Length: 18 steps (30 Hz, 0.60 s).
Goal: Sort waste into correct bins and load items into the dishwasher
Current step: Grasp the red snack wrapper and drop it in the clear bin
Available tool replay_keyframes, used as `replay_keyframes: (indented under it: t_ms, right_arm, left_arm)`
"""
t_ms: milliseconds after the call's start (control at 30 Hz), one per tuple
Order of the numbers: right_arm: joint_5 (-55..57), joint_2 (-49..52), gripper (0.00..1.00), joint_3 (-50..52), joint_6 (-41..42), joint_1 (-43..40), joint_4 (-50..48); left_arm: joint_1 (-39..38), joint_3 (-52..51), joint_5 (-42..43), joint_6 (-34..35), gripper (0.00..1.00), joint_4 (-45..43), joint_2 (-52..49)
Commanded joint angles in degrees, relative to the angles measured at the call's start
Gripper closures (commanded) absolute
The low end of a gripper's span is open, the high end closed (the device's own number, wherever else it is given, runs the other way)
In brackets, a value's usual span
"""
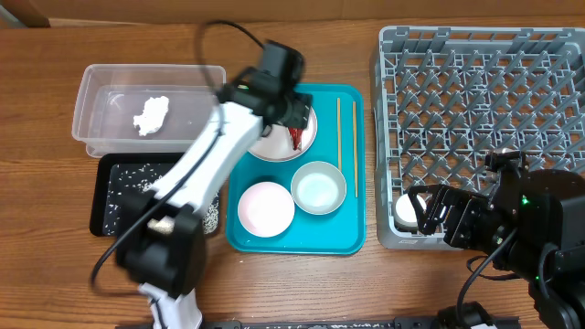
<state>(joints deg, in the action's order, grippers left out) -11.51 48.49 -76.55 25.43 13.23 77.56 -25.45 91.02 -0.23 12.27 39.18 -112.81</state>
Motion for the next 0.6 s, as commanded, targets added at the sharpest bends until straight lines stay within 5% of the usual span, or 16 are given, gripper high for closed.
replay_keyframes:
  t_ms: [0,167,300,567]
  right_arm:
    - [1.0,0.0,0.0,-0.3,-0.4,0.3,-0.3]
    - [1.0,0.4,0.0,-0.3,-0.4,0.4,-0.3]
    - [1.0,0.7,0.0,-0.3,-0.4,0.4,-0.3]
    - [1.6,0.8,0.0,-0.3,-0.4,0.3,-0.2]
  left_arm:
    - [0.3,-0.2,-2.3,3.4,0.38,-0.8,-6.1]
    - [0.5,-0.2,-2.1,6.6,0.5,-3.1,-10.3]
    - [0.5,-0.2,-0.9,6.6,0.96,-2.3,-10.1]
    - [1.1,5.0,-5.4,8.5,0.96,12.1,0.4]
